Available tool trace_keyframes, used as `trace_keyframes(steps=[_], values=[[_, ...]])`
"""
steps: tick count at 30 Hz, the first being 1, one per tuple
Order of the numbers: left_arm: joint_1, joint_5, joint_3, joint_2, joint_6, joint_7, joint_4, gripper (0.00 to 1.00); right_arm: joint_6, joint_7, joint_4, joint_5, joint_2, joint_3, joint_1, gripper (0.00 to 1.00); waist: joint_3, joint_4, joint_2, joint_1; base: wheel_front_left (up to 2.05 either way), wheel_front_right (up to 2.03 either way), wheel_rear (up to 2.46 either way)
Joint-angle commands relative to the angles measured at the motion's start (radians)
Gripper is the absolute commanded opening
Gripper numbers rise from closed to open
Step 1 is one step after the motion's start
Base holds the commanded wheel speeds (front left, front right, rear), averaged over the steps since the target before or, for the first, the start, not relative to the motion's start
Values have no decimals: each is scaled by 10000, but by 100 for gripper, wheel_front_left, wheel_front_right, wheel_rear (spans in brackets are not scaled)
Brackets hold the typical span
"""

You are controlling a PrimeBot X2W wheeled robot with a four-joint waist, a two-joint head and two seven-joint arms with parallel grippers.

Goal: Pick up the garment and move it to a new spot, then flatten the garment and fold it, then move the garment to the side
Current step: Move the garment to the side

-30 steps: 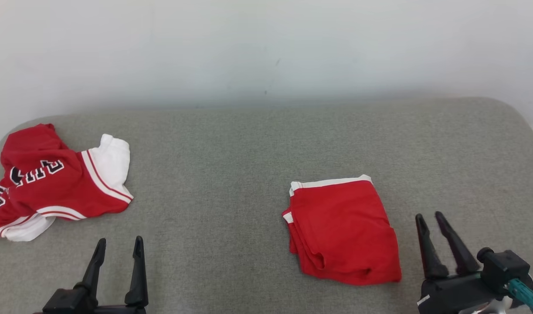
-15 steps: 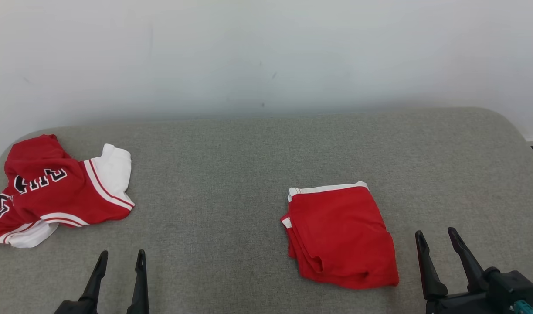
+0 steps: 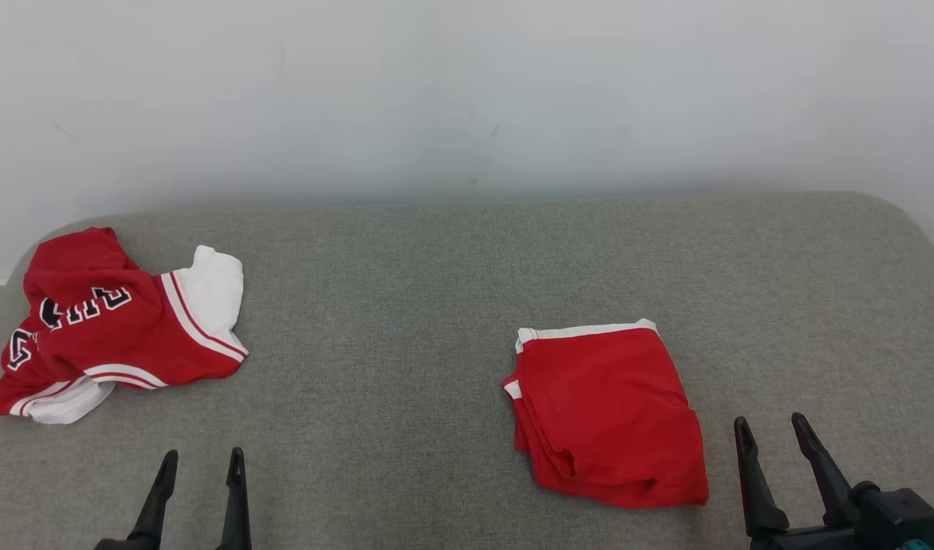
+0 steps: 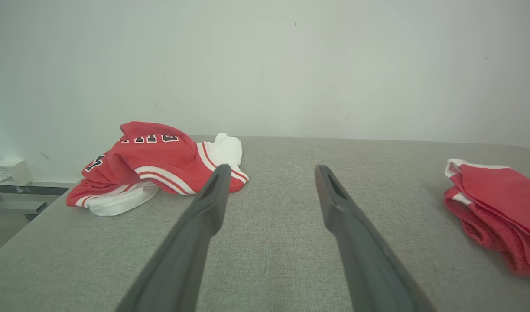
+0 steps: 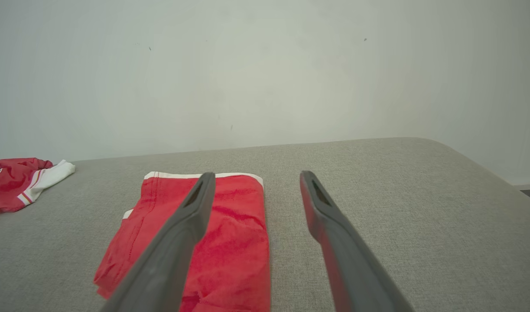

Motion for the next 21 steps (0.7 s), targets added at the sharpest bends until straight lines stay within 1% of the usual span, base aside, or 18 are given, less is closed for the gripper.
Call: trace_keyframes(steps=[1,16,21], values=[[110,16,15,11,23,-7,-51,100,7,-4,12,-68,34,-34,120,100,-3,0,0,1,0,0,0],[-11,-36,-35,-1,-7,-7,9,100,7,-4,200,-196,113,-148,-6,100,38,158,0,1,0,0,0],[-99,-77,-102,-4,-16,-7,20,100,7,0,658,-228,-114,0,-566,100,176,260,0,1,0,0,0]])
